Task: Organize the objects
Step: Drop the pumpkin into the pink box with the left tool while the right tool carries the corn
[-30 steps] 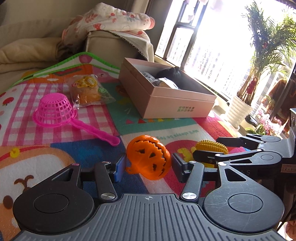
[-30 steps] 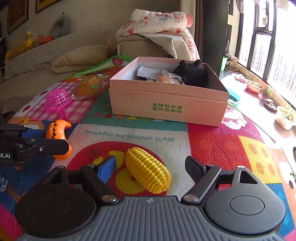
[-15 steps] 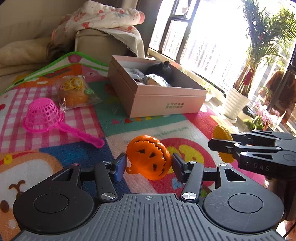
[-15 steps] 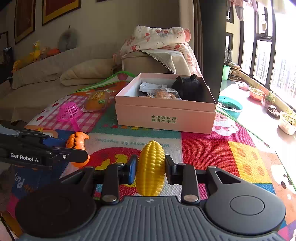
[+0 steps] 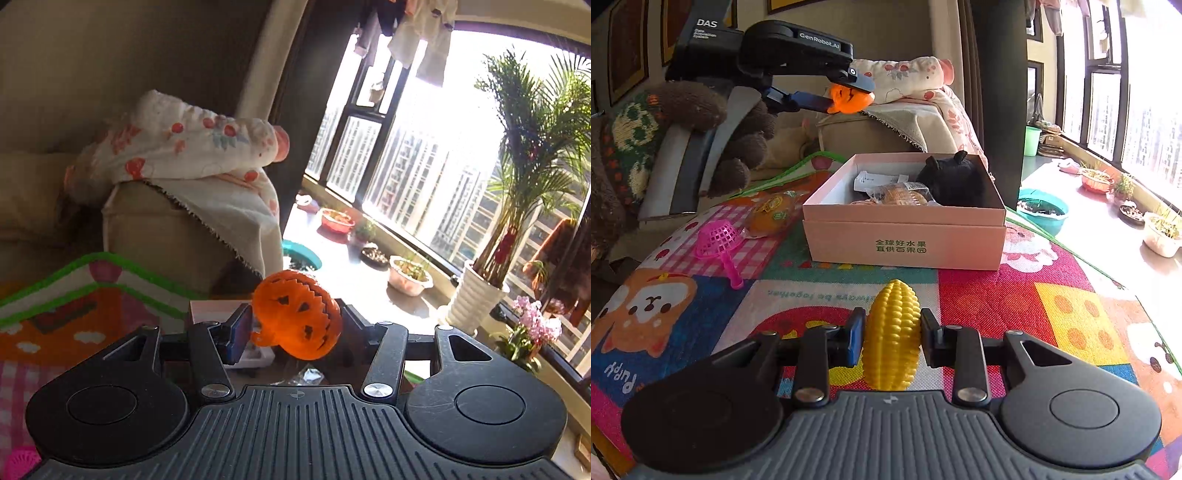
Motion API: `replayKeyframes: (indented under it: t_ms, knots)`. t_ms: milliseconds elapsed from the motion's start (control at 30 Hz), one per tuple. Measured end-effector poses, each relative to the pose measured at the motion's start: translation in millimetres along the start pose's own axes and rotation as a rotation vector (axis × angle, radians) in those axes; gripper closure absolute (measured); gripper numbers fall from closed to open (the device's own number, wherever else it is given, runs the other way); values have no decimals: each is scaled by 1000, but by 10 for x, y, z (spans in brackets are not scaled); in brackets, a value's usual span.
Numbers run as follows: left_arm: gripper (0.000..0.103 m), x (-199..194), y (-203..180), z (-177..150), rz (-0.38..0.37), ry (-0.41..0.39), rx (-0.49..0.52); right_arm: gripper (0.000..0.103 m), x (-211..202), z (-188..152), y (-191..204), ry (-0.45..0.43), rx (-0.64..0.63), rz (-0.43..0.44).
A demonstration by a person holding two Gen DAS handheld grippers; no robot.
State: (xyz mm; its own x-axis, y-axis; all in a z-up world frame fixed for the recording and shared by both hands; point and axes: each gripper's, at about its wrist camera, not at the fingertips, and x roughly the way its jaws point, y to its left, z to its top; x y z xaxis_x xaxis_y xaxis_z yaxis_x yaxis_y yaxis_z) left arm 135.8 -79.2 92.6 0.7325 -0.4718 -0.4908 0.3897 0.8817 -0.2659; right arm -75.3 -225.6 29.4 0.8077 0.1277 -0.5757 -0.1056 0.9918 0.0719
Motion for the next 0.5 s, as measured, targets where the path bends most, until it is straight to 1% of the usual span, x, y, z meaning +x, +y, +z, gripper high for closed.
replayKeyframes:
  t_ms: [33, 67, 167, 267, 333, 400, 500]
  knots:
    - [46, 145, 22, -49, 22, 42, -1, 73, 15, 3, -8, 4, 2, -5]
    - [47, 221, 52, -105, 34, 53, -10, 73, 33, 2, -22, 8, 4, -10]
    - [47, 246, 127, -223, 20, 20, -37, 73, 51, 1, -47, 8, 7, -15]
    - [47, 176, 142, -299, -1, 10, -5, 73, 98, 7, -51, 22, 8, -13]
    - [47, 13, 130, -383, 1, -14, 24, 73, 131, 20, -44, 31, 8, -15]
    - [47, -176, 162, -496, -2, -29, 27, 73, 130, 43, -39, 29, 10, -16]
    - [47, -452, 269, -722, 0, -12, -5, 73, 118, 112, -41, 22, -7, -23]
